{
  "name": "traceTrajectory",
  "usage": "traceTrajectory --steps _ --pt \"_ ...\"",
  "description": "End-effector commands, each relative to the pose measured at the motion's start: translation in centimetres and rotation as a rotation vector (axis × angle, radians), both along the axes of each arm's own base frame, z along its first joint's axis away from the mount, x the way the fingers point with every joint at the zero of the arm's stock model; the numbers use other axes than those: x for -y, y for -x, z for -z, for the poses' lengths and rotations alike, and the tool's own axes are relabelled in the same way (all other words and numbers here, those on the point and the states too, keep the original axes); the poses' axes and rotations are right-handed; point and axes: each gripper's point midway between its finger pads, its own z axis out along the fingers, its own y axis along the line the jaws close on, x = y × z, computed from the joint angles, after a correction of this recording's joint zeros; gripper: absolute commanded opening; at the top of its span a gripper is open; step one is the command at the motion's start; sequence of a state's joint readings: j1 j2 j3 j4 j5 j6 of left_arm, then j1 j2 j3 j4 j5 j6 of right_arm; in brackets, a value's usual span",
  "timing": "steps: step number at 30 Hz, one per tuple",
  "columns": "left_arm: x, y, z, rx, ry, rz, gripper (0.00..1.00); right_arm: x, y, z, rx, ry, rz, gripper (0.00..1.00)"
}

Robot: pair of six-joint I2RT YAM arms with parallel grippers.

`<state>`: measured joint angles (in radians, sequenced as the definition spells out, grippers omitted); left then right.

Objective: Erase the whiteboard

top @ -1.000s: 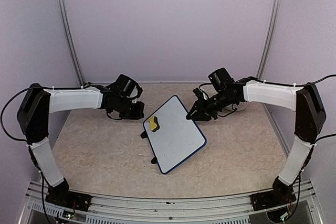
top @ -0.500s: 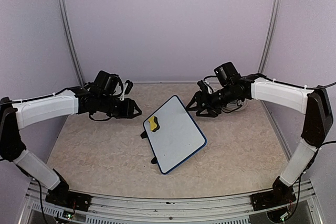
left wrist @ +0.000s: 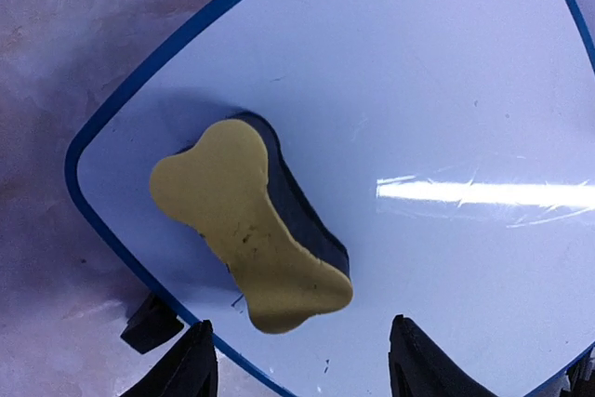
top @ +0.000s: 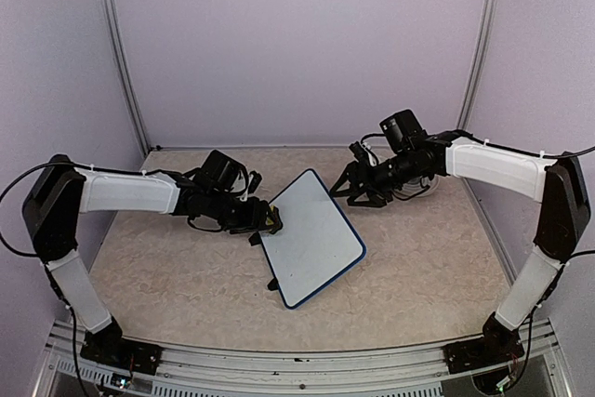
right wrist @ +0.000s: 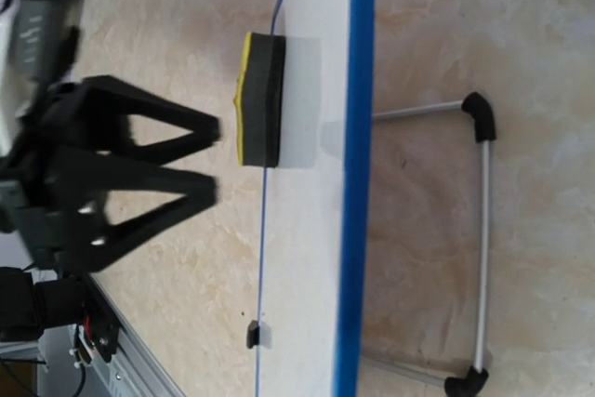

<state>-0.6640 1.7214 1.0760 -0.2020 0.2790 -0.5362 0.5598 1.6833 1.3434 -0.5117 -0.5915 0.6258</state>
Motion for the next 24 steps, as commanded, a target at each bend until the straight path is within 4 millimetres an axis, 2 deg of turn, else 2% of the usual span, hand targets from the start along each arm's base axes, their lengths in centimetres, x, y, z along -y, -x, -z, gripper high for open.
traceTrajectory --steps 1,6,10,13,18,24 --pt "2.3 -2.2 -1.3 0.037 0.069 -0.01 0.61 0.5 0.5 -0.3 0.001 -0.003 -0.005 0.68" --pt "2.2 -3.0 0.9 0.006 0.021 -0.036 0.52 0.6 0.7 -0.2 -0.004 -0.001 -0.002 0.67" --pt "0.9 -3.2 2.5 -0.023 -0.037 -0.069 0.37 0.8 0.7 -0.1 -0.002 0.006 0.002 0.66" --pt "-1.0 -3.1 3.4 -0.029 -0.093 -0.1 0.3 1.1 0.6 -0.1 -0.002 0.007 0.005 0.66" --pt "-4.2 -2.8 3.3 -0.016 -0.157 -0.147 0.28 1.6 0.2 -0.2 0.002 0.006 0.017 0.66" --pt "-10.1 -1.9 3.5 -0.053 -0.222 -0.255 0.27 2.3 -0.5 -1.1 0.027 -0.007 0.028 0.67"
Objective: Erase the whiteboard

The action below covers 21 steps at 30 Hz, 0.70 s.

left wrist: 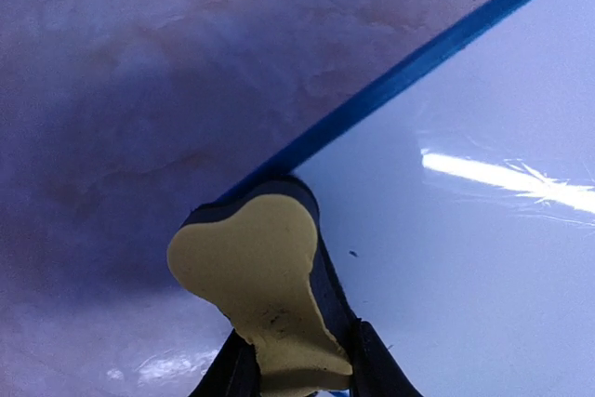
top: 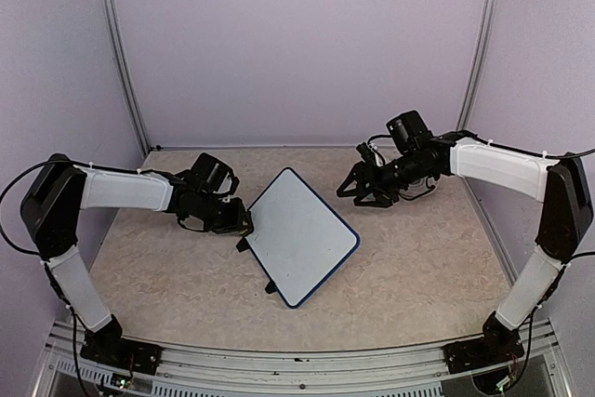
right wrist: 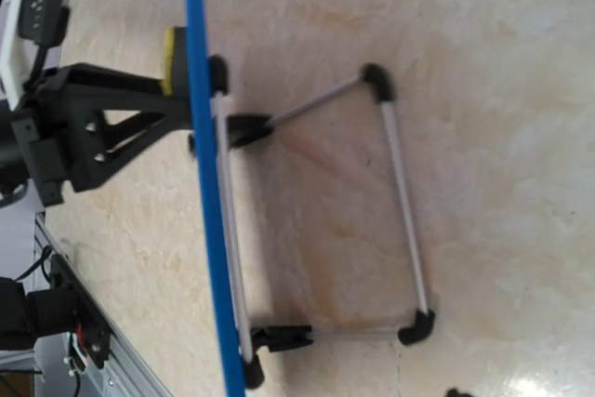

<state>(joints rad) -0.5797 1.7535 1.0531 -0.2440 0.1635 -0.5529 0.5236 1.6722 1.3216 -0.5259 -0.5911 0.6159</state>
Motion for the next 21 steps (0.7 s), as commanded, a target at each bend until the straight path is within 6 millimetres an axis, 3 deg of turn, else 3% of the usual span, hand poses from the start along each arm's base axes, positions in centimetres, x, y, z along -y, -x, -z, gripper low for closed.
traceTrajectory --steps 1,8,10,17,18,21 --pt "-5.8 0.9 0.4 -0.028 -0.111 -0.097 0.27 0.8 -0.1 -1.8 0.046 -0.023 -0.001 0.67" --pt "-9.1 1.9 0.6 -0.03 -0.217 -0.116 0.31 1.5 -0.9 -2.4 0.066 -0.034 0.011 0.67" --pt "-9.6 2.3 0.8 -0.048 -0.23 -0.12 0.41 1.6 -1.0 -2.5 0.069 -0.033 0.01 0.67" --pt "-10.4 2.7 0.5 -0.074 -0.253 -0.127 0.93 2.6 -1.4 -3.0 0.091 -0.032 0.025 0.7" --pt "-10.4 2.6 0.1 -0.069 -0.249 -0.129 0.98 2.9 -1.5 -3.1 0.097 -0.033 0.029 0.7" --pt "-10.2 1.9 -1.3 -0.05 -0.225 -0.133 0.99 3.5 -1.8 -4.0 0.124 -0.04 0.037 0.7"
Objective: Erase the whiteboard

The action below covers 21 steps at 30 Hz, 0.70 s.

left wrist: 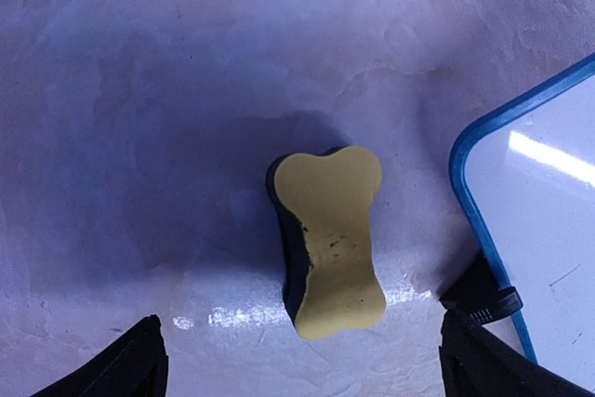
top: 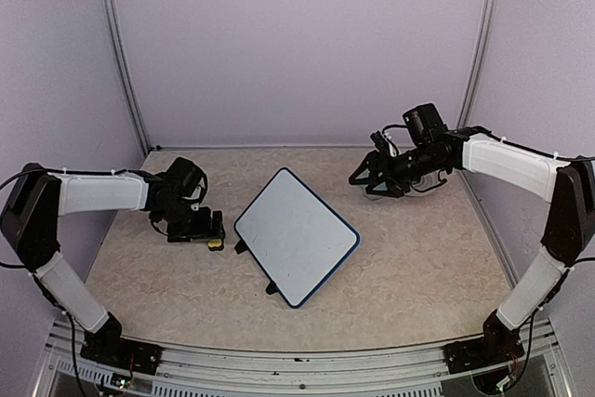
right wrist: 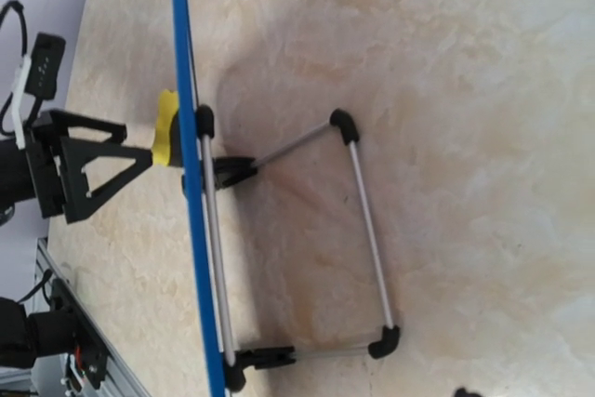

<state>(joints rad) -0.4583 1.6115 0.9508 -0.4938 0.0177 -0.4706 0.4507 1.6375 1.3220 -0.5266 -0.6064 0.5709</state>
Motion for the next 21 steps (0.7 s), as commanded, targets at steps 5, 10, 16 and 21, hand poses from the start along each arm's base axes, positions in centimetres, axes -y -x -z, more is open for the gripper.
traceTrajectory --steps 5,10,16,21 --pt "0.0 -3.2 -7.3 0.134 0.079 -0.007 0.99 2.7 -1.0 -5.0 0.163 -0.035 0.028 0.74" --pt "-2.5 -6.2 -14.0 0.273 0.125 -0.07 0.99 5.6 -2.0 -8.4 0.295 -0.015 0.1 0.92" --pt "-7.1 -6.7 -19.8 0.485 0.174 -0.197 0.99 9.1 -1.0 -10.9 0.432 0.031 0.206 1.0" --pt "-8.5 -4.2 -17.7 0.492 0.156 -0.252 0.99 11.7 1.8 -9.9 0.496 0.037 0.322 1.0"
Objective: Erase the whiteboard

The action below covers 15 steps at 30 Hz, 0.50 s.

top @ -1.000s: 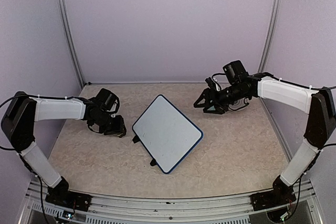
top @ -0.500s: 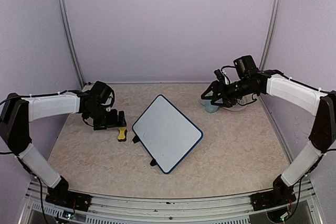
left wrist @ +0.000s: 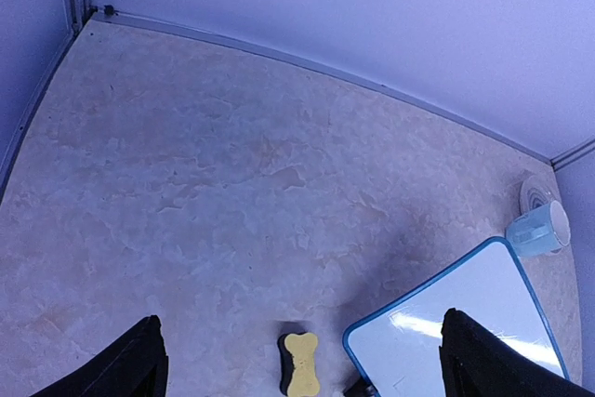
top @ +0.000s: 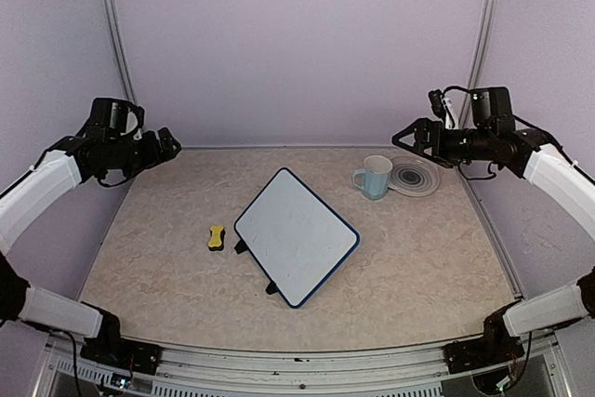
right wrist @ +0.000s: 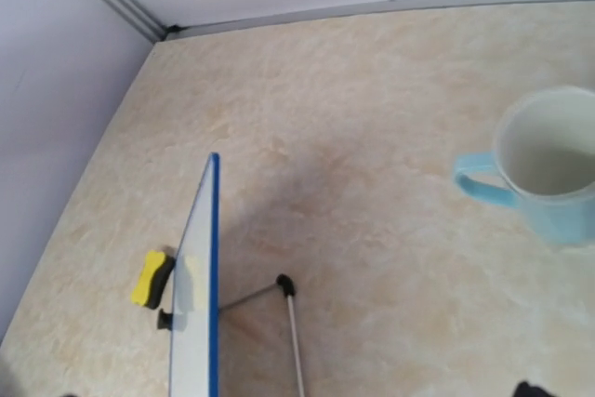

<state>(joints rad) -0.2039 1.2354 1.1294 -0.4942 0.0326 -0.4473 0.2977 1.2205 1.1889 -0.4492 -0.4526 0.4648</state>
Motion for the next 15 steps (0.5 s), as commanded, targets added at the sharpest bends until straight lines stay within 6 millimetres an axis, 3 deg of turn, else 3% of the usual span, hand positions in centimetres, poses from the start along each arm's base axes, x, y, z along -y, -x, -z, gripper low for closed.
traceTrajectory --steps 1,5,10,15 --pt "-1.0 1.8 4.0 -0.044 -0.014 -0.047 0.99 2.8 1.7 1.7 0.052 0.005 0.131 1.0" --pt "-2.2 4.4 7.1 -0.046 -0.016 -0.093 0.99 4.0 4.4 3.5 0.092 -0.031 0.169 1.0" --pt "-3.3 6.3 7.8 0.004 0.007 -0.144 0.99 4.6 6.2 5.8 0.113 -0.025 0.163 1.0" --pt "-3.5 6.2 7.5 0.03 0.01 -0.155 0.99 4.7 6.4 6.4 0.144 -0.017 0.158 1.0"
